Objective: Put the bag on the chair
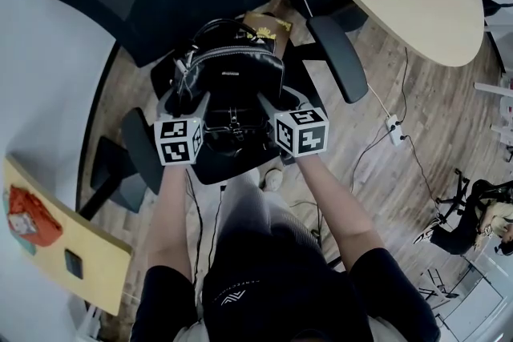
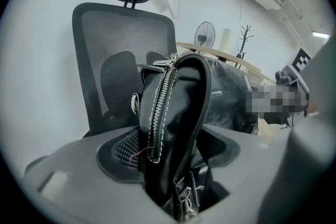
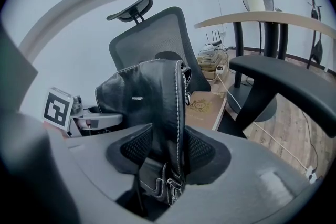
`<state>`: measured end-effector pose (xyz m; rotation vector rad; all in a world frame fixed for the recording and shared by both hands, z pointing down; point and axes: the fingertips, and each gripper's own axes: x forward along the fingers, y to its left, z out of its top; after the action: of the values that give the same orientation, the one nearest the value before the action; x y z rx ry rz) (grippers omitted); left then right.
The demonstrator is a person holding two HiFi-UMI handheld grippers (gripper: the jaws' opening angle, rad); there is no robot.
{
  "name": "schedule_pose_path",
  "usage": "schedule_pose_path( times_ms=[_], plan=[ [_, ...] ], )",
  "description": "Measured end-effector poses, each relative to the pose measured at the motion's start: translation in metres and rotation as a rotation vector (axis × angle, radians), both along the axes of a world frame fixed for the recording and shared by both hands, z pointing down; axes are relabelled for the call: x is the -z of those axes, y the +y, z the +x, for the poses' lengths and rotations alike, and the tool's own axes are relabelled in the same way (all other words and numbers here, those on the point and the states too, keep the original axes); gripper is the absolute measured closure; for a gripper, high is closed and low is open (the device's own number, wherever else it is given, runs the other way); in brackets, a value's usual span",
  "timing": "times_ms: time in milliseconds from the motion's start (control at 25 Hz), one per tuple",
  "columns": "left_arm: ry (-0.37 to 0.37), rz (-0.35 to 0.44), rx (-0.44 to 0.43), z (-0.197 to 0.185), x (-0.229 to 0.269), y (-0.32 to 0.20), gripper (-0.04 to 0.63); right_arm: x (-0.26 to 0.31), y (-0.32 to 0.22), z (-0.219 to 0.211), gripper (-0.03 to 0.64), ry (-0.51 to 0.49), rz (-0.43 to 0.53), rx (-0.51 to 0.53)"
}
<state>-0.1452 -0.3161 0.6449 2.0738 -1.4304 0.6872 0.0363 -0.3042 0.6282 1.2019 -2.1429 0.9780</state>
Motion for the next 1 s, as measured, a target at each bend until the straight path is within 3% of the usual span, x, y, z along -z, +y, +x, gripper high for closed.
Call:
schedule_pose_path(
  times_ms=[280, 520, 1000],
  plan=[
    [-0.053, 0.012, 0.076, -0.016, 0.012, 0.015, 0.262, 0.016, 0.01, 0.015, 0.425, -0.001, 0.03, -0.031],
    [-0.048, 0.045, 0.11, -0.015, 0.035, 0.033, 0.282, 0.036, 0.022, 0.02, 0.439, -0.025, 0.071, -0.036],
    [0.021, 0.101, 0.135, 0.011, 0.093, 0.075, 0.454, 0.086, 0.051, 0.038, 0.496, -0.062, 0.139, -0.045]
  ],
)
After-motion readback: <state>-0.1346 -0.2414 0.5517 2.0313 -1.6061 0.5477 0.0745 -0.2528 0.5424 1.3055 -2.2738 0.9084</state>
